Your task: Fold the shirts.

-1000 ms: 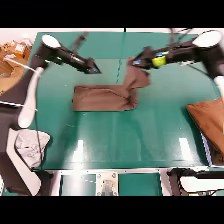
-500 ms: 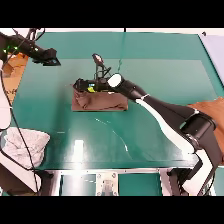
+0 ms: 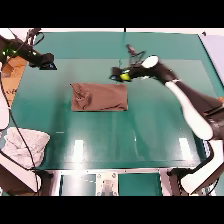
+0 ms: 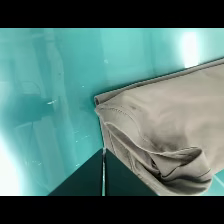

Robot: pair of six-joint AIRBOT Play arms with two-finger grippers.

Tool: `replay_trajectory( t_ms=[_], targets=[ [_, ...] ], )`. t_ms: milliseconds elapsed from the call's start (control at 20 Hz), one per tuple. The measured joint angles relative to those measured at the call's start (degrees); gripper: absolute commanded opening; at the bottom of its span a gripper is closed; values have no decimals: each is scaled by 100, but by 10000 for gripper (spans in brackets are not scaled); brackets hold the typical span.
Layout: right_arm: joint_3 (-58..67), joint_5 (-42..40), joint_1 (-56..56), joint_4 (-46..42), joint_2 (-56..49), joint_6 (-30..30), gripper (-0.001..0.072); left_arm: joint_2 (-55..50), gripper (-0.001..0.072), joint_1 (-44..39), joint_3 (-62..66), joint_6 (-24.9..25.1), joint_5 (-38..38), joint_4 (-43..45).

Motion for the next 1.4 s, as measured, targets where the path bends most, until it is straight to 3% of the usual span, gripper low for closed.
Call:
replay_trajectory(
  t_ms=[50,100,150,250,650,700,750,1150,1400],
  targets=[
    [-188,166,-315,-195,155,85,84,-2,23,0,-11,2,7,31],
    [-387,310,-592,-328,275,179,368,0,23,0,-15,2,15,44],
    [-619,396,-859,-413,365,216,605,0,23,0,-20,2,17,81],
    [-1071,533,-1180,-413,444,225,605,0,23,0,-26,4,31,103],
    [-1746,439,-691,1130,-131,-807,586,-2,23,7,-28,0,127,149],
    [-1681,380,-555,1257,-181,-911,360,0,23,4,-28,0,127,144],
    [-1582,306,-439,1292,-223,-994,28,-2,23,-2,-28,0,127,142],
    [-9,568,-638,1604,210,-1121,20,0,23,2,-28,0,162,151],
    [315,743,-2024,446,1259,-212,20,0,23,0,-28,2,162,151]
  ],
)
